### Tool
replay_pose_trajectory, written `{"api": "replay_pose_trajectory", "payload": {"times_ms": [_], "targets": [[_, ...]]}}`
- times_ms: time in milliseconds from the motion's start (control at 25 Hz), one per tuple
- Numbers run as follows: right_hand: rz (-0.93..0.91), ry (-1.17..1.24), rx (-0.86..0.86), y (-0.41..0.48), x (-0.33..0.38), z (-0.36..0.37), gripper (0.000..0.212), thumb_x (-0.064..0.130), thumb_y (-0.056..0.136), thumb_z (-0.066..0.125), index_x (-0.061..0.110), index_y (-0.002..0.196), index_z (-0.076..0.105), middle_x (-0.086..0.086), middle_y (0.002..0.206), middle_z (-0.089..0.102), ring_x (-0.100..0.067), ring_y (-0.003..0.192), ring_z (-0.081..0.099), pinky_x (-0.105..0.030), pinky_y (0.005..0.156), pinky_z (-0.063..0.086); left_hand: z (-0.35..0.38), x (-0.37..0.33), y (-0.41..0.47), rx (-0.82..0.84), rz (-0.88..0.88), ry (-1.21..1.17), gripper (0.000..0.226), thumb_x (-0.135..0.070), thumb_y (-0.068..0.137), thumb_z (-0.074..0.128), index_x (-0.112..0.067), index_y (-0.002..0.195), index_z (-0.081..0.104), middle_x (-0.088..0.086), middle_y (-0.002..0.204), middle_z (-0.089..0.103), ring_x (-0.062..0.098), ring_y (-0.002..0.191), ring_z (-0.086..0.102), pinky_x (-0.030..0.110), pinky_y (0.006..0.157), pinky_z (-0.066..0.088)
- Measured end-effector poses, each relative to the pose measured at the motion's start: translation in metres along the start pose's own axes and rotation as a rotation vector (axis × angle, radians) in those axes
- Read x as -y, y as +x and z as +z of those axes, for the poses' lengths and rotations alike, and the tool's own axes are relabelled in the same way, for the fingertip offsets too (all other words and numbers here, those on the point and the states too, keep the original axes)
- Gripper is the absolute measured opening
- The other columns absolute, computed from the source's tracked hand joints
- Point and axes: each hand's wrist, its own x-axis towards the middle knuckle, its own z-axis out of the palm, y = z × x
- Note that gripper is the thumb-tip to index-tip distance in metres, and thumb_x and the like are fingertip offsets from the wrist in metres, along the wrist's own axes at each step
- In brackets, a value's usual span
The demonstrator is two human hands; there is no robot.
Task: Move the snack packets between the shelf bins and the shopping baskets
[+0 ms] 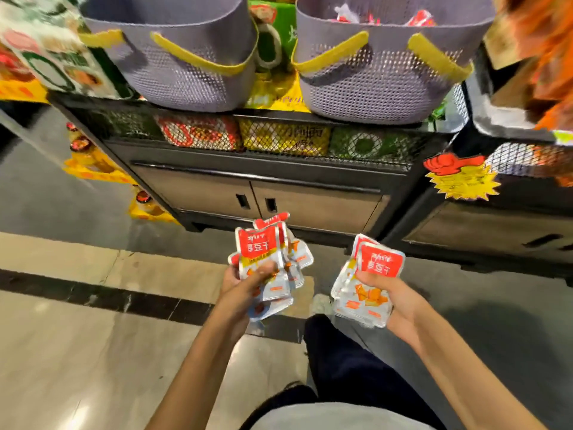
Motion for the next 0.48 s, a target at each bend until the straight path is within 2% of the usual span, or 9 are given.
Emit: {"api": "replay_pose_trajectory", "payload": {"times_ms": [40, 80, 160, 240, 280, 400, 480], "targets": [[-0.036, 0.006, -0.012, 0.009, 0.023, 0.004, 0.034, 0.011, 0.072, 0.066, 0.006, 0.105, 0.061, -0.014, 0.092, 0.069, -0.029, 0.080, 0.066, -0.035, 0.066, 0.055, 0.014, -0.018, 0.017, 0.027, 0.026, -0.005, 0.029, -0.007, 0.081, 0.066, -0.020, 0.103, 0.053, 0.003, 0.091, 0.070, 0.019, 0.075, 0.070, 0.033, 0.063, 0.057], [-0.075, 0.005, -0.019, 0.017, 0.048, 0.009, 0.034, 0.011, 0.071, 0.068, 0.006, 0.104, 0.061, -0.015, 0.092, 0.069, -0.030, 0.079, 0.066, -0.036, 0.066, 0.055, 0.030, -0.037, 0.031, 0.054, 0.061, -0.003, 0.028, -0.005, 0.080, 0.066, -0.017, 0.102, 0.054, 0.003, 0.088, 0.071, 0.016, 0.071, 0.070, 0.031, 0.061, 0.058], [-0.161, -0.013, -0.003, 0.028, 0.098, 0.020, 0.060, 0.010, 0.059, 0.076, 0.000, 0.115, 0.059, -0.024, 0.107, 0.066, -0.037, 0.089, 0.062, -0.043, 0.076, 0.050, 0.062, -0.077, 0.054, 0.129, 0.142, 0.002, 0.034, -0.004, 0.073, 0.070, -0.011, 0.102, 0.055, 0.001, 0.081, 0.072, 0.012, 0.066, 0.070, 0.027, 0.058, 0.057], [-0.262, -0.032, 0.033, 0.038, 0.155, 0.033, 0.077, 0.010, 0.054, 0.079, -0.003, 0.125, 0.053, -0.028, 0.116, 0.061, -0.039, 0.094, 0.061, -0.043, 0.073, 0.052, 0.099, -0.127, 0.077, 0.231, 0.225, 0.005, 0.054, -0.005, 0.064, 0.078, -0.007, 0.111, 0.052, -0.001, 0.077, 0.073, 0.012, 0.065, 0.069, 0.027, 0.055, 0.056], [-0.324, -0.040, 0.051, 0.040, 0.182, 0.040, 0.082, 0.015, 0.050, 0.082, -0.003, 0.125, 0.054, -0.026, 0.112, 0.063, -0.037, 0.089, 0.063, -0.040, 0.067, 0.054, 0.116, -0.151, 0.085, 0.275, 0.273, -0.001, 0.062, -0.009, 0.061, 0.081, -0.007, 0.114, 0.051, -0.001, 0.077, 0.073, 0.012, 0.064, 0.069, 0.026, 0.053, 0.055], [-0.485, -0.011, 0.135, 0.037, 0.248, 0.059, 0.101, 0.033, 0.020, 0.094, 0.003, 0.111, 0.065, -0.016, 0.098, 0.070, -0.029, 0.079, 0.070, -0.042, 0.067, 0.058, 0.155, -0.219, 0.099, 0.379, 0.383, 0.031, 0.089, -0.033, 0.038, 0.092, -0.007, 0.114, 0.054, -0.001, 0.080, 0.074, 0.012, 0.068, 0.070, 0.025, 0.055, 0.054], [-0.573, 0.036, 0.248, 0.028, 0.280, 0.067, 0.085, 0.031, 0.014, 0.095, 0.009, 0.094, 0.074, -0.011, 0.092, 0.073, -0.026, 0.078, 0.072, -0.041, 0.064, 0.059, 0.171, -0.250, 0.103, 0.448, 0.450, 0.029, 0.096, -0.044, 0.029, 0.093, -0.009, 0.110, 0.056, -0.002, 0.081, 0.073, 0.012, 0.068, 0.070, 0.025, 0.055, 0.054]]}}
